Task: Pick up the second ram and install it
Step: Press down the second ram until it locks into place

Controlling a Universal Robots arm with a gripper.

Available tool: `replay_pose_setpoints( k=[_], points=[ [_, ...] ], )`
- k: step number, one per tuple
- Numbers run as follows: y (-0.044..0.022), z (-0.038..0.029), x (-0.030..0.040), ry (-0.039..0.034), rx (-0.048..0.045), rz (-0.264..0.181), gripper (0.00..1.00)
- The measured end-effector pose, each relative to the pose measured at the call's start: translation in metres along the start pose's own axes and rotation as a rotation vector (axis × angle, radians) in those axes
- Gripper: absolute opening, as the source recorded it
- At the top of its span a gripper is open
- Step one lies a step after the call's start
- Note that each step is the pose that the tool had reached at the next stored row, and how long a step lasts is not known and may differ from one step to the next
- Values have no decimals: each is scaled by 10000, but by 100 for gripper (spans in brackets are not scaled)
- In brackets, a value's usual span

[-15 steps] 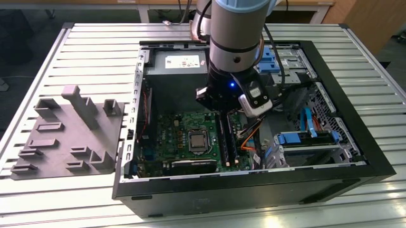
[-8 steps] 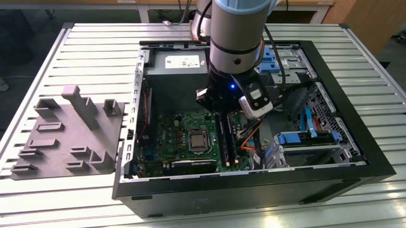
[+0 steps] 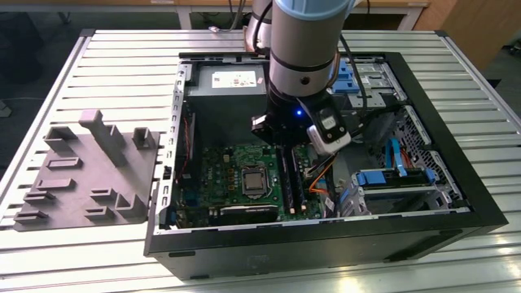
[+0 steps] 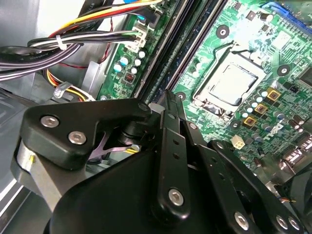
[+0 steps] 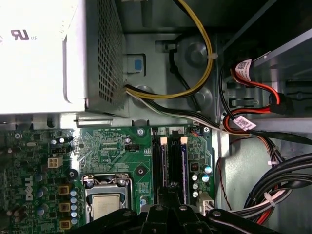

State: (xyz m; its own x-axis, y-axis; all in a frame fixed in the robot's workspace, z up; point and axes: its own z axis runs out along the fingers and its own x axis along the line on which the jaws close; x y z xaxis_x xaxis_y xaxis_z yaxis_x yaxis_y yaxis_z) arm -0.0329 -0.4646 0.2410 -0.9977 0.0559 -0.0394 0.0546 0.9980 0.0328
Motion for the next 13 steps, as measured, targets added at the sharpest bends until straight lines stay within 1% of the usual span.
replay_pose_setpoints(
  k=[13],
  points=[
    [-73,-2,-5,0,0,0,11]
  ],
)
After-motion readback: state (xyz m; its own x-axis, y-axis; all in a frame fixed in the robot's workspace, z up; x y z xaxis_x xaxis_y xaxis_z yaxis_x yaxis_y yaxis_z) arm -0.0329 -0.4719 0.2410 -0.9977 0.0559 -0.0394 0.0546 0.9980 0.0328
